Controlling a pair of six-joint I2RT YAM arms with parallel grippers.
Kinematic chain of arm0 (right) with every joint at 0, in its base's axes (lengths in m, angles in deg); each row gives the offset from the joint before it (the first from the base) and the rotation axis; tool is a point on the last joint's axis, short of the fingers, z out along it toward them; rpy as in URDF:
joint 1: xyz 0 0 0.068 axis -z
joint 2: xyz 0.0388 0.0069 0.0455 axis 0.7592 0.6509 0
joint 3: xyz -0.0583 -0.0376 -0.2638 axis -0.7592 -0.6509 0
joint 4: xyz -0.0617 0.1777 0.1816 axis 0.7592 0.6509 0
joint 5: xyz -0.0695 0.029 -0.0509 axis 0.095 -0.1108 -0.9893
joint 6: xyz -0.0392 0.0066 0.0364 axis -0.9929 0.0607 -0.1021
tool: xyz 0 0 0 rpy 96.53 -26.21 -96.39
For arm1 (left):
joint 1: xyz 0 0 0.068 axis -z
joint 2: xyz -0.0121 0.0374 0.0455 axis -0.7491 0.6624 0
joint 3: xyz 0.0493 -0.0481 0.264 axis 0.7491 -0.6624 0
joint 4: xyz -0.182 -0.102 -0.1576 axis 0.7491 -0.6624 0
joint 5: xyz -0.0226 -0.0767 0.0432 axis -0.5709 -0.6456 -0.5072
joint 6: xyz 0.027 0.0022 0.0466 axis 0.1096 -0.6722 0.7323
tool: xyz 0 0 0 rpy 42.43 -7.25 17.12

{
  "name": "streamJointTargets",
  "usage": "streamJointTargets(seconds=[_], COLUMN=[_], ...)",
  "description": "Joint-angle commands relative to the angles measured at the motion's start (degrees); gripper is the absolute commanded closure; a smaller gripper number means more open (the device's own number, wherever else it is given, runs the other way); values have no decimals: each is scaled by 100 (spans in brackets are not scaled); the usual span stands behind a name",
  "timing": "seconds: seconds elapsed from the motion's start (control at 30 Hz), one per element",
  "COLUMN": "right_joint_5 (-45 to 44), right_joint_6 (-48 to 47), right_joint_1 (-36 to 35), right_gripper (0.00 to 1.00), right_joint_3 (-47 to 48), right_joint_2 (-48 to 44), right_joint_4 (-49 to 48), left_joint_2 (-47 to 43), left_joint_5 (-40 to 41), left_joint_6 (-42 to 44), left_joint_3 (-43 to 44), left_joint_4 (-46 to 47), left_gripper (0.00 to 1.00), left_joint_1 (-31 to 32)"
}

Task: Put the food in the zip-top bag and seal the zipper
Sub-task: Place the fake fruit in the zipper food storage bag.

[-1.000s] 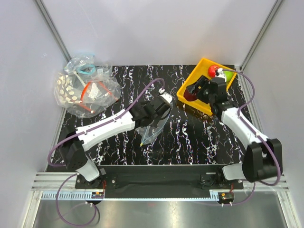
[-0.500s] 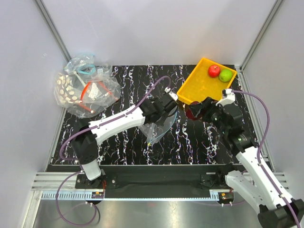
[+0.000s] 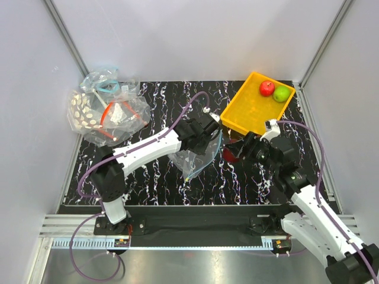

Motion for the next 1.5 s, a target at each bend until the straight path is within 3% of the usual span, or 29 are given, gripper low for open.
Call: streamJointTargets(seconds=[0.0, 0.33, 1.2, 1.37, 1.47], right_joint_5=[47, -709, -1844, -1957, -2019], right_joint_6=[173, 331, 911, 876, 850], right_joint_1=[-295, -1227, -1518, -1650, -1685], right_gripper=[62, 62, 63, 59, 51], right_joint_3=[94, 296, 314, 384, 384], right_joint_2=[145, 805, 1710, 1790, 1755], right_joint_4=[-544, -1098, -1441, -1353, -1239], left_joint_2=[41, 15, -476, -661, -732], left_joint_5=[-255, -536, -950, -1151, -1283], left_joint_6=[-91, -109, -355, -469, -530], left_joint_3=[246, 149, 88, 140, 132], left_joint_4=[167, 281, 369, 378, 395], left_gripper=[100, 100, 100, 100, 100], left_joint_1=[-67, -173, -243, -252, -287])
